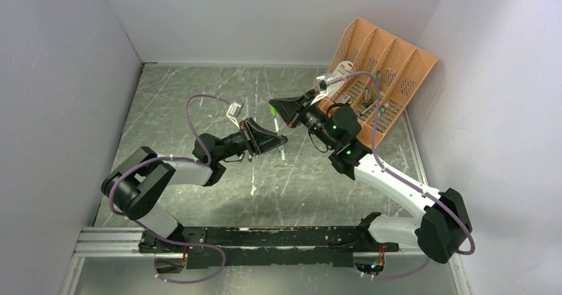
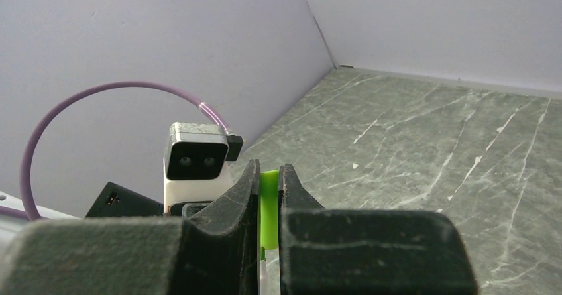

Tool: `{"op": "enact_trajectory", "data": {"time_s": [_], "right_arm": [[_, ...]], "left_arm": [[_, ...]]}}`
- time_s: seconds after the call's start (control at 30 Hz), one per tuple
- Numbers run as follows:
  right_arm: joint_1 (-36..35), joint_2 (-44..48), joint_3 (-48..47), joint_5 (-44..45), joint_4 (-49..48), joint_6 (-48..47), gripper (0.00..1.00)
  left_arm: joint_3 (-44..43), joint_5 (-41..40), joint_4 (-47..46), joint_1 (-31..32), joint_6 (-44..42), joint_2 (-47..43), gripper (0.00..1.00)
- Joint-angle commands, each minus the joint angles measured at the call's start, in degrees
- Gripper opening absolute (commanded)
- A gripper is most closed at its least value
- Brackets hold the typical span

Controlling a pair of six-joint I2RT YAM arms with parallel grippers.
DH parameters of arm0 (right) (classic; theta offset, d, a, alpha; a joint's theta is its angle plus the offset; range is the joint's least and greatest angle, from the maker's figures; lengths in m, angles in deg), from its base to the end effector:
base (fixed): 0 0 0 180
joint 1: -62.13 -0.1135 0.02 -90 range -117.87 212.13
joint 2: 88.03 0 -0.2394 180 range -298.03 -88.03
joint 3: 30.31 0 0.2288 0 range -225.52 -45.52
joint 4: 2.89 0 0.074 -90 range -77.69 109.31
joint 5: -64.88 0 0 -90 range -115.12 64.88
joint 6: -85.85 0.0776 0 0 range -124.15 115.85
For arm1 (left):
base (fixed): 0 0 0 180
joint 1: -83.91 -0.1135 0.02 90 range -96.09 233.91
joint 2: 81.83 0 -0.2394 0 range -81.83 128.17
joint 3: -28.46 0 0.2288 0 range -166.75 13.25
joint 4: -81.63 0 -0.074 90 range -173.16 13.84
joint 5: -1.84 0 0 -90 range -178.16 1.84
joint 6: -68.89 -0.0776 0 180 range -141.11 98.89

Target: Insert the pens into the pen caps

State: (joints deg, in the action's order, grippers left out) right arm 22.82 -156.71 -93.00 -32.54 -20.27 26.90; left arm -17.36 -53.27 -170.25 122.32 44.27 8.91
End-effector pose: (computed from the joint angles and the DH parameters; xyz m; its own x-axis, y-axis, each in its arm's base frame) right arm 0.2323 0.2032 0.3425 -0.2436 0.4616 -0.8530 -0.7009 0.5241 0.4838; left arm 0.2136 -0.2260 0.2537 -0.6785 -0.4137 -0.6071 0.7017 -0.1203 -0.7023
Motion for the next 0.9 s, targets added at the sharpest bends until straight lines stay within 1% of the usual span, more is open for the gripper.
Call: {"op": "enact_trajectory", "data": {"time_s": [0.0,0.37,0.67,0.87], "right_arm": [[0.32,1.88,1.97,0.36,1.31,-0.69,0.00],[0.29,2.99,3.59,0.46,2.31,-1.06,0.00],[0.21,1.20,4.26,-0.93,3.60,-0.25,0.00],[0.20,2.52,6.29,-1.48,4.26,0.07,0.00]], "left_arm": [[-1.42,0.17,-8.64,0.13,-1.37,-1.53,0.07],[-1.86,0.44,-7.70,-0.36,-1.76,-2.11,0.07],[-2.26,0.91,-5.35,-0.36,-3.42,-3.51,0.07],[-2.25,0.90,-5.36,-1.28,-3.20,-4.09,0.07]]}}
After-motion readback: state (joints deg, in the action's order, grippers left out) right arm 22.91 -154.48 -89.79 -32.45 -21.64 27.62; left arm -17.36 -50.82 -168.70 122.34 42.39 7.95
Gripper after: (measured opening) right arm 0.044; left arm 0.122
